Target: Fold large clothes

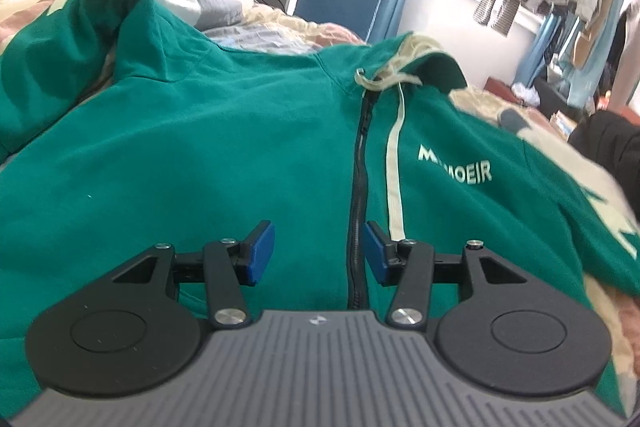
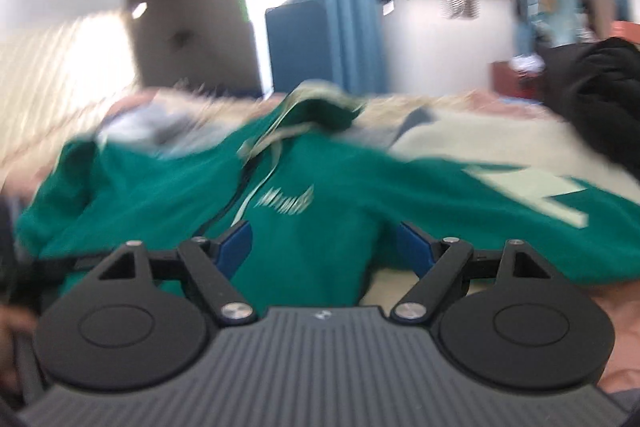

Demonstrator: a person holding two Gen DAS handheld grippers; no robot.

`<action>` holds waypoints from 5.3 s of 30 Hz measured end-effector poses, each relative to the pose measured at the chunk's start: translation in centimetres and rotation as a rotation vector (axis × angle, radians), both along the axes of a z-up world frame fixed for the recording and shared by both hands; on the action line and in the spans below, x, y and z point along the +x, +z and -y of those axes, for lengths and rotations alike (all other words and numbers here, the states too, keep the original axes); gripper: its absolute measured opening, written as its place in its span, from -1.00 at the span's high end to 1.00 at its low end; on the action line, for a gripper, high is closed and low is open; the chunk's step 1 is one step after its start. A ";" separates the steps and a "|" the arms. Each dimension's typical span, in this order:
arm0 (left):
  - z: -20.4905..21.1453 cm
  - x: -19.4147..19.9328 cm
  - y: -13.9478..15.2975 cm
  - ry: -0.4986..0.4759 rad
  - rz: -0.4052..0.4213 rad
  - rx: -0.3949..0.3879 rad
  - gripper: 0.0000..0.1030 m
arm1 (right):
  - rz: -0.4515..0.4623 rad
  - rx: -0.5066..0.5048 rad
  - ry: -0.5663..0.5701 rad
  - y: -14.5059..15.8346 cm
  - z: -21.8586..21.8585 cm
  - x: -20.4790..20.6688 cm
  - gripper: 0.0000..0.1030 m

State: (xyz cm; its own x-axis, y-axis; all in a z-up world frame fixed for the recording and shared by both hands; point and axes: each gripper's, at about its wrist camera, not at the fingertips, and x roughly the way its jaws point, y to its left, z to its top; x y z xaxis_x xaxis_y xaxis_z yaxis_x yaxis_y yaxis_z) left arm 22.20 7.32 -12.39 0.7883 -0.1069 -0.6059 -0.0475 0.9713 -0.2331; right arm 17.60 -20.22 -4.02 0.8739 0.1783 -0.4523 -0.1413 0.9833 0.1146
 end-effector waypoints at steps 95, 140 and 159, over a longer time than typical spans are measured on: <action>0.5 2.0 -1.1 -0.069 -0.096 0.052 -0.07 | 0.183 0.164 -0.657 4.9 28.6 8.8 0.86; -16.3 -1.9 3.8 0.214 0.173 -0.291 -0.07 | -0.166 -0.143 0.503 -4.4 -24.2 -0.6 -0.35; -3.8 -1.7 -0.1 -0.093 -0.052 -0.093 -0.07 | -0.126 -0.036 0.190 -4.5 -14.1 -0.3 -0.35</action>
State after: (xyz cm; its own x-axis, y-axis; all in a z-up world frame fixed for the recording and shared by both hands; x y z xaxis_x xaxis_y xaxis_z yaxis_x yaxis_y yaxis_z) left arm 20.47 11.14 -12.49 0.7405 -0.2357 -0.6294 0.0272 0.9462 -0.3223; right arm 17.32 -6.08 -8.53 0.7620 0.3163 -0.5650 -0.3111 0.9441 0.1089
